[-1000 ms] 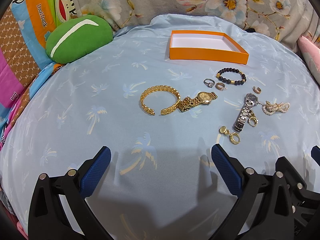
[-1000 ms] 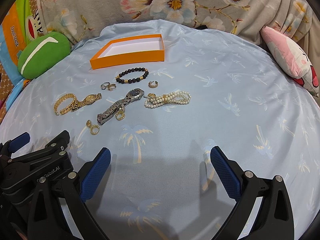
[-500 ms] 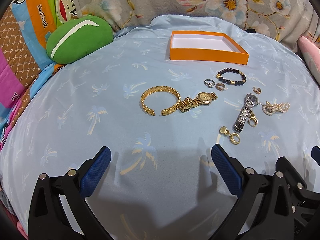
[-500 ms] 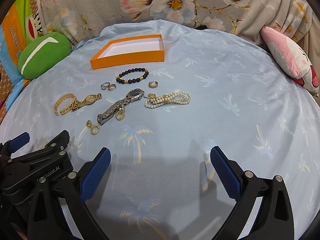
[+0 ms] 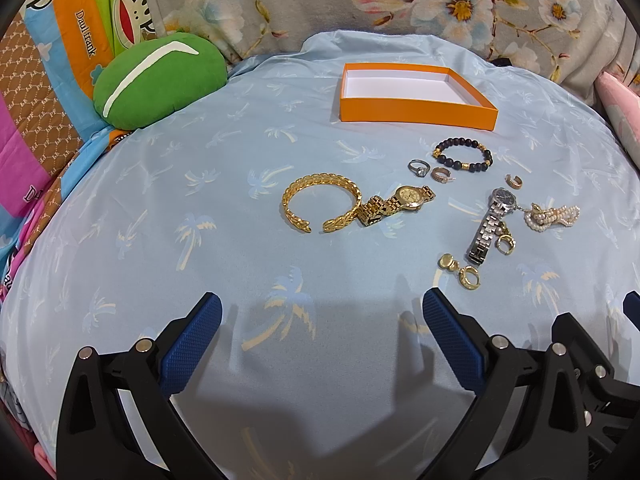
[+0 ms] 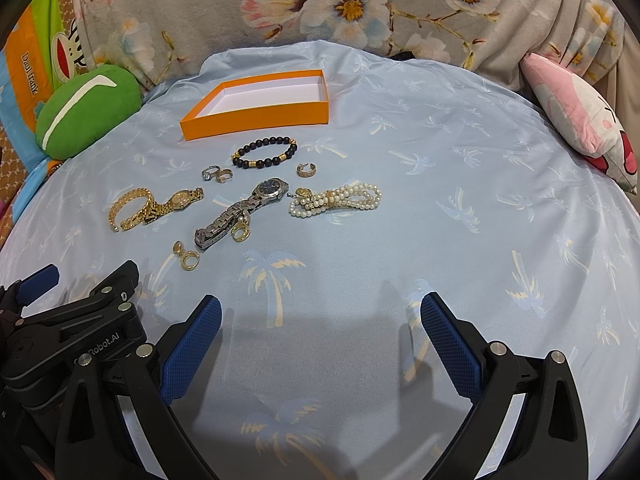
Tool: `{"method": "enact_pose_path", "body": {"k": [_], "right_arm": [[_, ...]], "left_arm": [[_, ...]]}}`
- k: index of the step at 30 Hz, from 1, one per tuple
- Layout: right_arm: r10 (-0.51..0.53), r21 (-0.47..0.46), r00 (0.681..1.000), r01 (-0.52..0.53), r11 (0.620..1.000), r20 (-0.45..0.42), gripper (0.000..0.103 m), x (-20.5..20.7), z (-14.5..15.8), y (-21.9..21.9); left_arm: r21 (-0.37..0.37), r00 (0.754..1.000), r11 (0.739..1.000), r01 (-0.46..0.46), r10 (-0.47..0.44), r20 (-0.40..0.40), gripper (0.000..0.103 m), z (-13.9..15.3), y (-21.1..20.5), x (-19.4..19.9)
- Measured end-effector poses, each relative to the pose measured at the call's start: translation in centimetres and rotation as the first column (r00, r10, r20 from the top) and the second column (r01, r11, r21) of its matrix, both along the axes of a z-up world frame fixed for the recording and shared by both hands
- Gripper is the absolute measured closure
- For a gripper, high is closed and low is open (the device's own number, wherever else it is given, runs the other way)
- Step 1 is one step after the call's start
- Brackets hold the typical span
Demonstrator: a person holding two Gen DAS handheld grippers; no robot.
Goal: Organize jewelry
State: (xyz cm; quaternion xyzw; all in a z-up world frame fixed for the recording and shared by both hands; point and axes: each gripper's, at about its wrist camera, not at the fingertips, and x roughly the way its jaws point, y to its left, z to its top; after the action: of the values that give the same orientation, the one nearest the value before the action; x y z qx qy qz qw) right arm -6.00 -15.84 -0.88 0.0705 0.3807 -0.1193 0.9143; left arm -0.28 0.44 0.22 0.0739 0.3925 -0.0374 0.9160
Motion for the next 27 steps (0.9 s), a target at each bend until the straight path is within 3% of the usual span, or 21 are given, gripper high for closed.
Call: {"method": "enact_pose_path", "body": {"k": [6, 11, 13, 15, 18, 27], "right_arm": [[0.008, 0.014, 1.0, -0.008, 1.0, 0.001, 0.005, 0.0, -0.1, -0.1], [0.088, 0.037, 0.996, -0.089, 0.995, 0.011, 0.005, 0.2, 0.1, -0.2], [0.135, 0.033, 0.991, -0.136, 0.99, 0.017, 0.005, 0.5, 0.2, -0.4], [0.173, 0.023, 0.985, -0.173, 0.985, 0.03, 0.005, 0.7, 0.4, -0.8], [0.22, -0.002, 0.975, -0.22, 0.975, 0.041, 0.007, 1.4, 0.6, -1.5], [0.403, -0.117, 0.914, -0.397, 0.91, 0.036, 0.026, 5.5, 1.4, -3.2]], "left_arm": [[-0.008, 1.0, 1.0, 0.0, 0.0, -0.003, 0.005, -0.1, -0.3, 0.2], [-0.041, 1.0, 0.999, 0.016, -0.015, 0.026, 0.005, 0.8, 0.1, 0.2], [-0.005, 1.0, 1.0, 0.023, -0.023, 0.019, 0.005, 0.8, -0.1, 0.2], [0.086, 1.0, 0.996, 0.025, -0.024, -0.013, 0.005, 0.6, -0.3, 0.6], [0.084, 0.999, 0.996, 0.028, -0.024, -0.048, 0.005, 0.6, 0.2, 1.2], [0.062, 0.999, 0.998, 0.027, -0.024, -0.046, 0.005, 0.7, 2.1, 3.8]]}}
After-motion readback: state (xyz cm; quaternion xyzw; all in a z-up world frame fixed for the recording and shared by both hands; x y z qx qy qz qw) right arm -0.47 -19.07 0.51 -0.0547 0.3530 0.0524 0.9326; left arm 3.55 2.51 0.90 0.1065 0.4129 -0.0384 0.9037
